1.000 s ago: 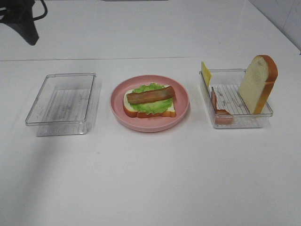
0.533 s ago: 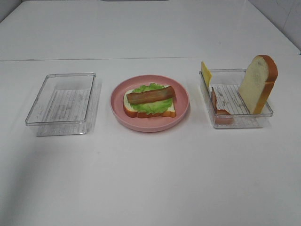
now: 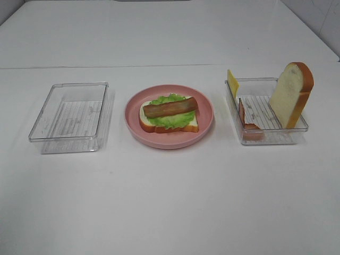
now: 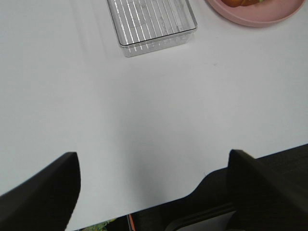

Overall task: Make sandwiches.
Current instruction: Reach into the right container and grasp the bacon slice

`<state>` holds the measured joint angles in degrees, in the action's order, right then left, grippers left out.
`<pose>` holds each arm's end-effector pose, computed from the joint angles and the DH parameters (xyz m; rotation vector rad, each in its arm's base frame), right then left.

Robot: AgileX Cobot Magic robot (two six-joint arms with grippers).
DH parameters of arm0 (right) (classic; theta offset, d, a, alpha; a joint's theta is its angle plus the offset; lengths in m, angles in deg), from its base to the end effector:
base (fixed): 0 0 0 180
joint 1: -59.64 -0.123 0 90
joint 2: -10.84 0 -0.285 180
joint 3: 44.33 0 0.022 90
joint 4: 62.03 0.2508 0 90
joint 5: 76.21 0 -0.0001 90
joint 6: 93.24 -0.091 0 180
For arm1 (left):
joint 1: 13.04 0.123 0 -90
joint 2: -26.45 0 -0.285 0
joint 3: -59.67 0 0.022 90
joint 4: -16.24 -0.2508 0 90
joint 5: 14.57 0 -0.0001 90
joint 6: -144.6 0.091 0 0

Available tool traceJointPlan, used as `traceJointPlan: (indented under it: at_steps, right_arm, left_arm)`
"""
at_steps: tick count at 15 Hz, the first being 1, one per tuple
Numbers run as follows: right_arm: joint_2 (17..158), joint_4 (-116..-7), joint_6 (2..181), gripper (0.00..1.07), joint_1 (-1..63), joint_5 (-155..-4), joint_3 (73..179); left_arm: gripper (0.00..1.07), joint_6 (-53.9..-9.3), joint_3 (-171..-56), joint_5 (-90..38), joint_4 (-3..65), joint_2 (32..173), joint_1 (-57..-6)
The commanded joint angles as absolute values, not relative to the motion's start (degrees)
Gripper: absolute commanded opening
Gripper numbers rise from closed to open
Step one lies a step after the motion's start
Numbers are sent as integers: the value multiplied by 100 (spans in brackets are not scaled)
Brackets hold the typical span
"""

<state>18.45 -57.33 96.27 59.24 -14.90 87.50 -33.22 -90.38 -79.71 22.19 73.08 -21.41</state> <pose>-0.0067 0.0065 0.2787 -0.1810 2.0328 -0.0014 0.0970 -0.0229 0.3387 0.2140 2.4654 -0.1816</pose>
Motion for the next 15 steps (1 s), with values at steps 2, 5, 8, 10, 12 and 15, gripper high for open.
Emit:
traceJointPlan:
  at_steps: [2, 5, 8, 10, 12, 15]
  right_arm:
    - [1782, -5739, 9661, 75, 5959, -1536, 8727]
    - [1782, -5739, 9661, 75, 5959, -1536, 8727]
    - [1782, -5739, 9661, 75, 5959, -1536, 8727]
    - [1782, -5739, 9661, 75, 5959, -1536, 8727]
    - [1788, -5739, 9661, 75, 5959, -1536, 8727]
    - [1988, -5699, 9363, 75, 5959, -1593, 8773]
  left_arm:
    - [79, -3334, -8207, -8068, 2242, 5990, -2164]
    - [79, -3334, -7663, -8240, 2242, 5091, -2164]
    - [79, -3311, -7439, -8258, 2242, 4059, -2164]
    - [79, -3311, -7439, -8258, 2237, 3458, -2164]
    - [79, -3305, -7439, -8298, 2151, 3280, -2164]
    - [79, -3294, -7382, -7851, 2076, 3269, -2164]
